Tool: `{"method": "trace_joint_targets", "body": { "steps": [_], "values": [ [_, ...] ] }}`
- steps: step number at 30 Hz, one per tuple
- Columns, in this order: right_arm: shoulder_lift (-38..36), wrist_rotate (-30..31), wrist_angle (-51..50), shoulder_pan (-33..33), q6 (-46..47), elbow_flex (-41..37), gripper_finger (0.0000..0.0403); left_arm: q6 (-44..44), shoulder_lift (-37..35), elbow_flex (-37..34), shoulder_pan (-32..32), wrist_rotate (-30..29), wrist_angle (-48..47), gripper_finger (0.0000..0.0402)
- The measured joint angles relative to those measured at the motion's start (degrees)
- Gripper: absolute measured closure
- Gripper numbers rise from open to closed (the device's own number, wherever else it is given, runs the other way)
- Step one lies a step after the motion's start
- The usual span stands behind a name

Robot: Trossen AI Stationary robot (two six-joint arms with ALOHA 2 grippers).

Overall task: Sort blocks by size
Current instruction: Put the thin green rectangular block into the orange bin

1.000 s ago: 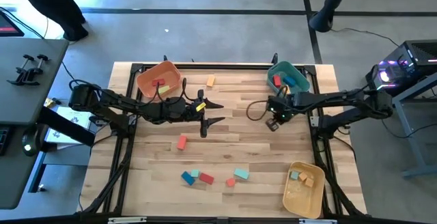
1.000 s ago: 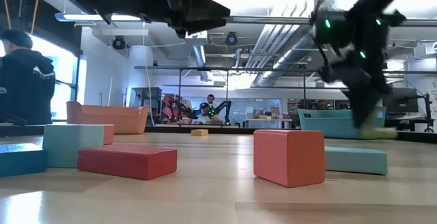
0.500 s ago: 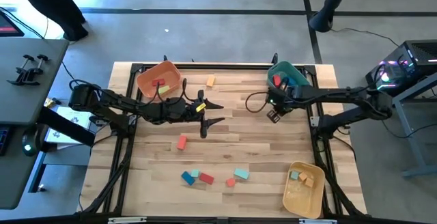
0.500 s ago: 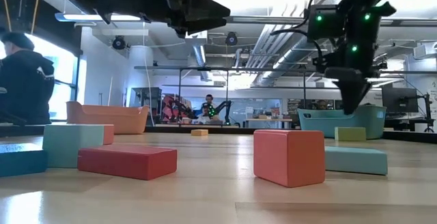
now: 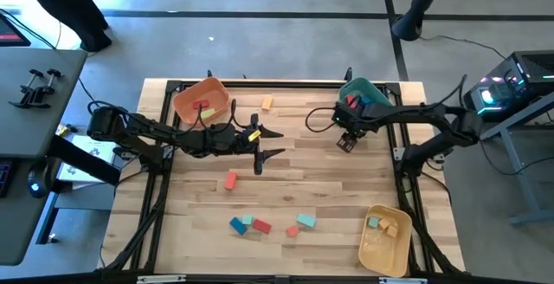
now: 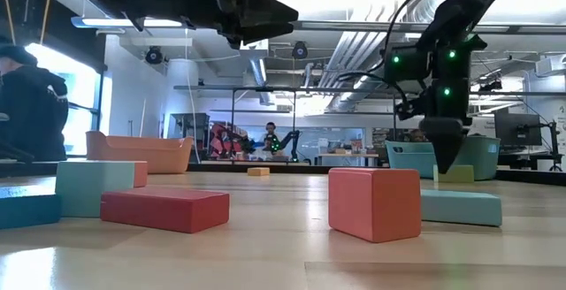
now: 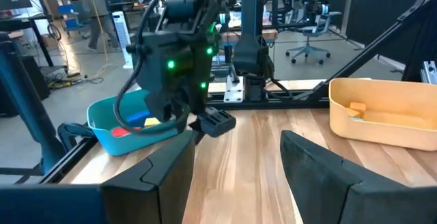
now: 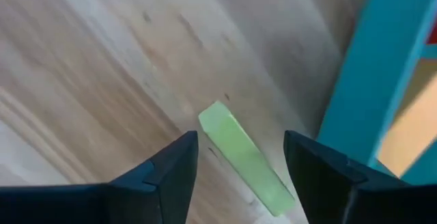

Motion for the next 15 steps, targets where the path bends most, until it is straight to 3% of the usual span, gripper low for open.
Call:
{"method": "trace_joint_targets", "body": {
  "steps": [5, 13, 15],
  "values": [
    [1.83, -2.37, 0.77, -0.04, -2.87, 0.0, 0.0212, 0.0, 0.0, 0.0, 0.0, -0.01, -0.02, 0.02],
    [2.14, -7.24, 6.37, 2.1, -2.23, -0.02, 0.0347, 0.0, 0.0, 0.0, 0.0, -0.02, -0.83, 0.02],
    [2.14, -7.86, 10.29, 4.11, -2.09, -0.02, 0.035, 0.01, 0.0, 0.0, 0.0, 0.0, -2.29, 0.02]
  ]
}}
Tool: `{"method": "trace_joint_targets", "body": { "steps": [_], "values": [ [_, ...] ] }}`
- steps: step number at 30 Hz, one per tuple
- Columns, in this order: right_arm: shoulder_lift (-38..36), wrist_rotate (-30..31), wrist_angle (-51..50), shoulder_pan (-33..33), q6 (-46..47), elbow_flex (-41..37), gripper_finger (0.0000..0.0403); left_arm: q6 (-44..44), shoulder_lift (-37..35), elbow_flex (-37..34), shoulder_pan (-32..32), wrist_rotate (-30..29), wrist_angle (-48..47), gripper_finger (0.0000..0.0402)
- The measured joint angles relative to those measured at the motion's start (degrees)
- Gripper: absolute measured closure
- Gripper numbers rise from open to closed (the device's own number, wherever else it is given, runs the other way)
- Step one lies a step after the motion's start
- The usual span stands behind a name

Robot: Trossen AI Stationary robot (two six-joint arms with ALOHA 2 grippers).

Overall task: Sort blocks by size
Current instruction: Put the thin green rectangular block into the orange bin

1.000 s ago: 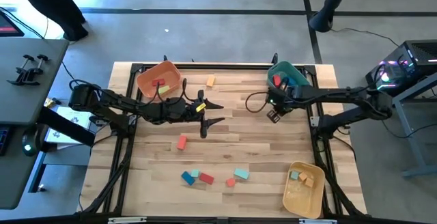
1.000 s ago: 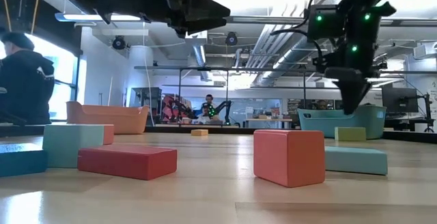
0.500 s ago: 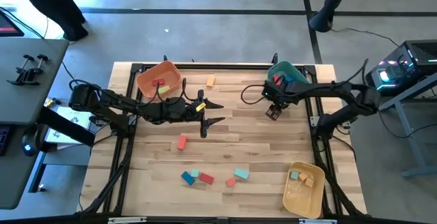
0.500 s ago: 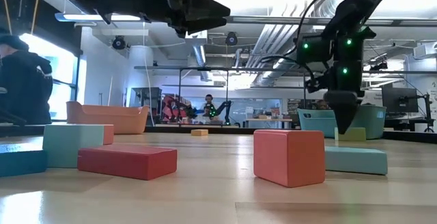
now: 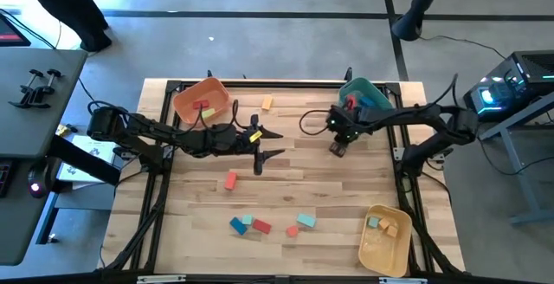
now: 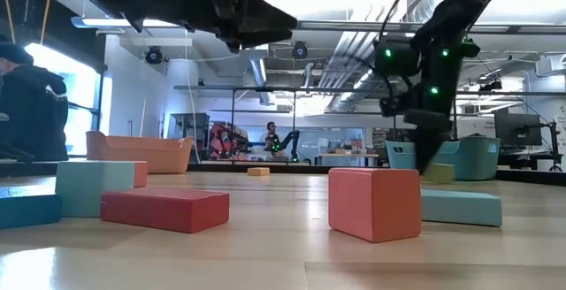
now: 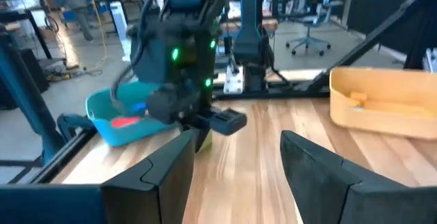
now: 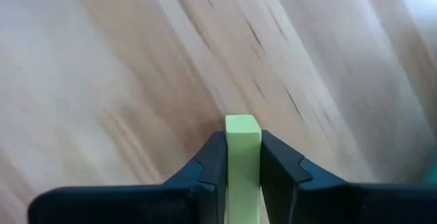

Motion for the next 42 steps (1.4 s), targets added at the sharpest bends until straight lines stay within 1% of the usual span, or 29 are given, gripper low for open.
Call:
{"method": "trace_joint_targets", "body": {
  "steps": [3, 6, 10, 13, 15, 19, 22, 25, 29, 32, 42],
  "values": [
    [-0.02, -0.03, 9.85, 4.28, 1.29, -0.02, 0.035, 1.2, 0.02, -0.38, -0.01, -0.02, -0.13, 0.02],
    [-0.02, 0.92, 23.16, 9.36, 2.31, -0.02, 0.035, 1.75, 0.02, -3.42, -0.02, -0.02, 5.13, 0.02],
    [-0.07, 8.26, 40.52, 17.0, 0.62, -0.02, 0.035, -1.27, 0.02, -9.31, 1.07, 0.05, 14.99, 0.02],
    [-0.09, 12.65, 51.28, 22.42, -3.07, -0.02, 0.035, -4.21, 0.02, -12.33, 1.77, -0.2, 18.07, 0.02],
    [-0.09, 14.09, 58.44, 25.6, -6.41, -0.02, 0.035, -4.52, 0.02, -13.22, 1.71, 0.07, 19.26, 0.02],
    [-0.09, 13.96, 72.81, 30.17, -14.37, -0.02, 0.035, -0.8, 0.02, -13.16, 0.23, 4.36, 20.57, 0.02],
    [-0.09, 13.98, 80.68, 32.53, -19.83, -0.02, 0.035, 2.01, 0.15, -11.84, -1.7, 4.89, 21.14, 0.02],
    [-0.11, 13.91, 85.3, 33.95, -22.56, -0.02, 0.035, 4.72, 0.59, -10.19, -3.46, 6.44, 21.23, 0.02],
    [-0.11, 12.29, 86.12, 34.4, -21.8, -0.01, 0.035, 7.96, 1.11, -8.33, -4.98, 5.59, 21.34, 0.02],
    [0.12, 11.73, 86.44, 34.6, -21.19, 0.0, 0.035, 7.97, 2.02, -6.63, -5.02, 3.68, 21.14, 0.02],
    [0.76, 11.92, 86.33, 35.16, -21.35, 0.0, 0.035, 7.97, 8.65, -0.07, -4.74, 3.37, 20.99, 0.02]
  ]
}}
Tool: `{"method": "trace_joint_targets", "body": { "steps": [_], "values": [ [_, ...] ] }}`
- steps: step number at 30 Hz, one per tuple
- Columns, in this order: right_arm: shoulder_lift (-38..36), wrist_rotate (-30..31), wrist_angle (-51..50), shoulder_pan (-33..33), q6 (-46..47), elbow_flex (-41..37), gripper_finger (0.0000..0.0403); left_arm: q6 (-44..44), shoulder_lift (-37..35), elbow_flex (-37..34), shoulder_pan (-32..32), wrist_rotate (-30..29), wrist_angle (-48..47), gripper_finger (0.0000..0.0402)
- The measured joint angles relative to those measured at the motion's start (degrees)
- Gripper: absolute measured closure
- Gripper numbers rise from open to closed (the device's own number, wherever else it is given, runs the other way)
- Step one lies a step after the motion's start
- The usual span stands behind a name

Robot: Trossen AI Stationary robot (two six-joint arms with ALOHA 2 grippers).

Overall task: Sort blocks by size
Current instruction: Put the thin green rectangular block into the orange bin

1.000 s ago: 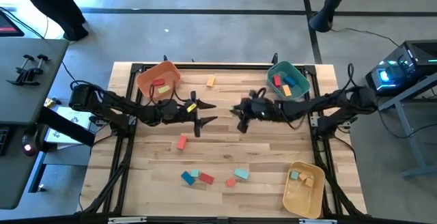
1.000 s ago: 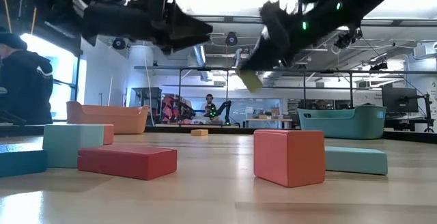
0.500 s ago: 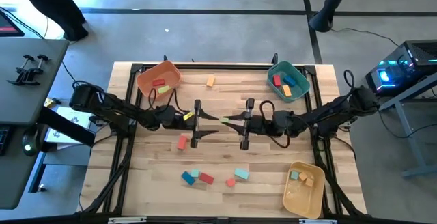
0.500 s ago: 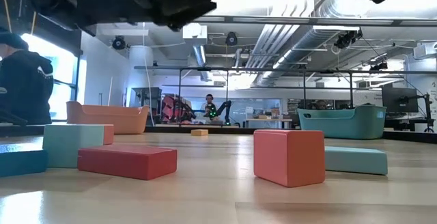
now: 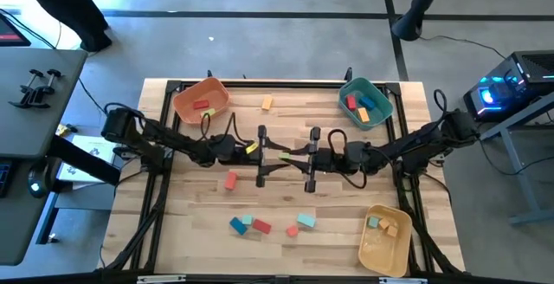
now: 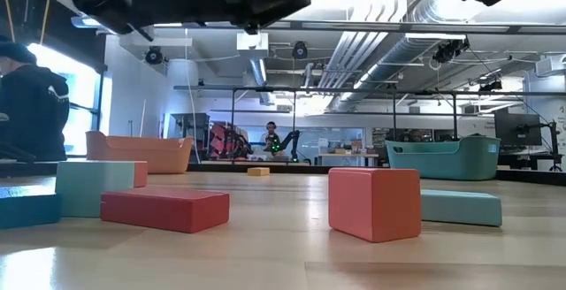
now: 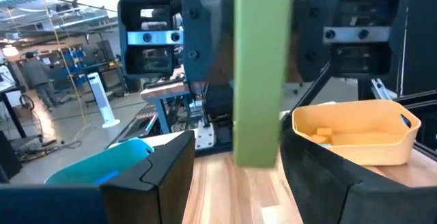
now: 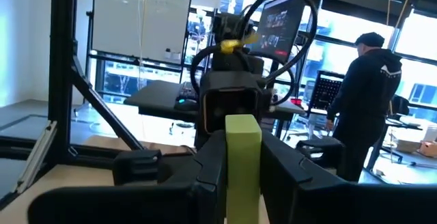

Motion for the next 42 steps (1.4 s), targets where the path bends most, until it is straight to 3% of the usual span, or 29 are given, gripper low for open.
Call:
{"method": "trace_joint_targets", "body": {
  "steps": [11, 21, 23, 27, 32, 36, 38, 42],
  "values": [
    [0.02, 6.08, -3.5, 1.23, -0.83, 0.0, 0.035, 0.45, 0.25, 0.24, -0.08, 0.02, 0.56, 0.0223],
    [0.01, 5.89, -6.77, 1.14, 2.17, 0.0, 0.0349, 0.43, 0.23, 0.22, -0.07, 1.31, -0.01, 0.0347],
    [0.0, 5.59, -8.32, 0.86, 2.87, 0.0, 0.0334, 0.85, 0.23, 0.22, -0.1, 0.53, -1.27, 0.0375],
    [-0.59, 6.99, -10.63, 0.38, 3.37, 0.0, 0.0272, 2.18, 0.1, 0.24, -0.57, -7.16, -4.63, 0.0378],
    [-9.44, 11.79, -16.74, 1.37, 3.4, 0.08, 0.0199, 2.76, -4.6, 0.44, -2.08, -23.99, -20.63, 0.0378],
    [-16.72, 14.83, -27.5, 1.82, 7.1, 0.07, 0.0176, -7.24, -12.14, 3.02, 0.21, -41.32, -46.18, 0.0378],
    [-18.61, 14.91, -31.02, 1.84, 10.75, 0.13, 0.0174, -15.58, -15.92, 4.77, 3.75, -42.53, -61.43, 0.0378],
    [-17.92, 14.91, -37.5, 1.75, 15.4, 0.07, 0.0173, -29.85, -20.08, 7.88, 14.85, -36.72, -85.51, 0.0378]
  ]
}}
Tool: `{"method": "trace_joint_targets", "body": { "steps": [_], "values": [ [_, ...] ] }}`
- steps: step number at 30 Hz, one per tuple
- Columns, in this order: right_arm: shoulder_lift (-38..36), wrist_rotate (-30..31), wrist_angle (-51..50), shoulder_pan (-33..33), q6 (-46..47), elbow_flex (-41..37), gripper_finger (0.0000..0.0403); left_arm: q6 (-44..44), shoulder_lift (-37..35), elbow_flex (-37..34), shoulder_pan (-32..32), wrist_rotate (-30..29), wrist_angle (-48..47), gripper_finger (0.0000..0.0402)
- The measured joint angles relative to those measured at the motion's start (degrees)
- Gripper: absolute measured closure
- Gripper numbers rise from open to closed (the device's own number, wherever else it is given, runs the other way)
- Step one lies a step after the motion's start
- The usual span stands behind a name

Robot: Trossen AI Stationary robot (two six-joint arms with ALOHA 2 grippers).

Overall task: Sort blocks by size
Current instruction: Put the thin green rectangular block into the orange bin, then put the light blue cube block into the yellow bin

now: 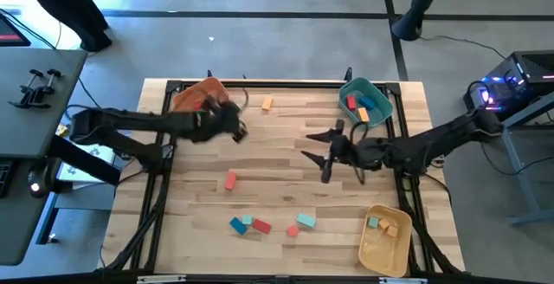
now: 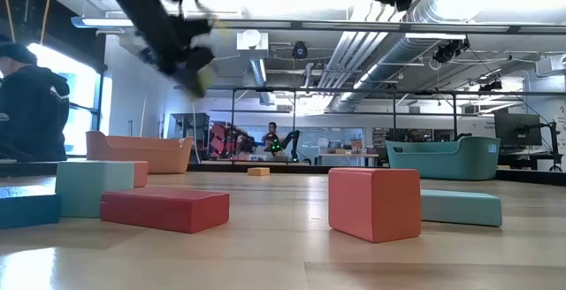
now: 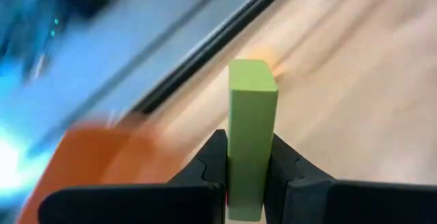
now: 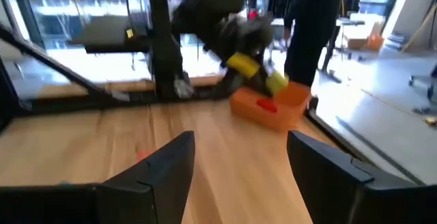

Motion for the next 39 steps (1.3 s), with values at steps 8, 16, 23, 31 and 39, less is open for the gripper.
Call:
{"method": "trace_joint_targets", "body": {
  "steps": [8, 16, 23, 31, 39],
  "values": [
    [7.0, -0.1, -0.32, 0.02, 0.93, -0.05, 0.0171, -2.01, 1.68, 1.72, 22.03, 12.62, -14.14, 0.0362],
    [10.24, -0.11, -1.54, 0.28, 0.91, -0.05, 0.0171, 0.15, 8.16, 1.74, 32.39, 17.96, -14.63, 0.0357],
    [10.27, -0.09, -2.0, 0.28, 0.88, -0.05, 0.0171, 5.37, 14.16, 1.74, 33.53, 18.32, -14.52, 0.035],
    [10.27, -0.09, -1.97, 0.28, 0.89, -0.05, 0.0171, 8.35, 13.74, 1.74, 33.3, 15.88, -14.95, 0.0274],
    [10.27, -0.09, -1.96, 0.28, 1.32, -0.05, 0.0171, 8.35, 2.46, 1.94, 33.13, 15.43, -14.95, 0.021]
  ]
}}
